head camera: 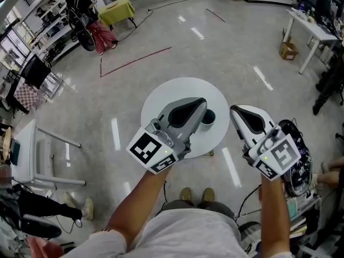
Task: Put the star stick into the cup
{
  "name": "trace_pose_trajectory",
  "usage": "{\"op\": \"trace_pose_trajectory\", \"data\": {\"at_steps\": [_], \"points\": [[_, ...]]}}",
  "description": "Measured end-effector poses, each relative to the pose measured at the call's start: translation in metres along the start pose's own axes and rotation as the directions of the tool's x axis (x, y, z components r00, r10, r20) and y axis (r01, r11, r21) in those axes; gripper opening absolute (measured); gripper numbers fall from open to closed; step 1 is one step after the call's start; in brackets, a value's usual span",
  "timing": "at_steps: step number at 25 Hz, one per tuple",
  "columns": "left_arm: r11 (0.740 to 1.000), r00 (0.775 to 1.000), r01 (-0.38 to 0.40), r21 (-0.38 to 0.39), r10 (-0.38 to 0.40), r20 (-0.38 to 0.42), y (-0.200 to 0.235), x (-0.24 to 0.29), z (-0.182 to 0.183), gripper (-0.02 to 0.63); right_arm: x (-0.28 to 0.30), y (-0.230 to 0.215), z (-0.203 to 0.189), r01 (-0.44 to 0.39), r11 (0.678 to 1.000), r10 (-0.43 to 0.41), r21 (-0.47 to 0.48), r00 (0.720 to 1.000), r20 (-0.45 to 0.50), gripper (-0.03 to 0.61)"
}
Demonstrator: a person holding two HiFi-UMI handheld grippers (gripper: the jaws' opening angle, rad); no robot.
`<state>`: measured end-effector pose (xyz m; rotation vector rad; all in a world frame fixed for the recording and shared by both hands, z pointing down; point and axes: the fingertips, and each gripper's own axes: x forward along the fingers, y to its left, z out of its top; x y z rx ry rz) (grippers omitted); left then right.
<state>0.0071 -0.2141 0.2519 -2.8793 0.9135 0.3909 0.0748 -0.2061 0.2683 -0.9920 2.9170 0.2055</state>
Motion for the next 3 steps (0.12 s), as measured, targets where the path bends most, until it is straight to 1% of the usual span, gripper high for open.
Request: {"op": "trace_pose_trajectory", "data": {"at_steps": [3], "points": [[1.0,1.0,0.001,0.0,-0.001,0.002,-0.0005,0.0013,0.0001,0.014,-0.0009,-0.0008,-0.0001,0.0,1.0,0.0,-0.001,1.0,0.0,0.011]]}}
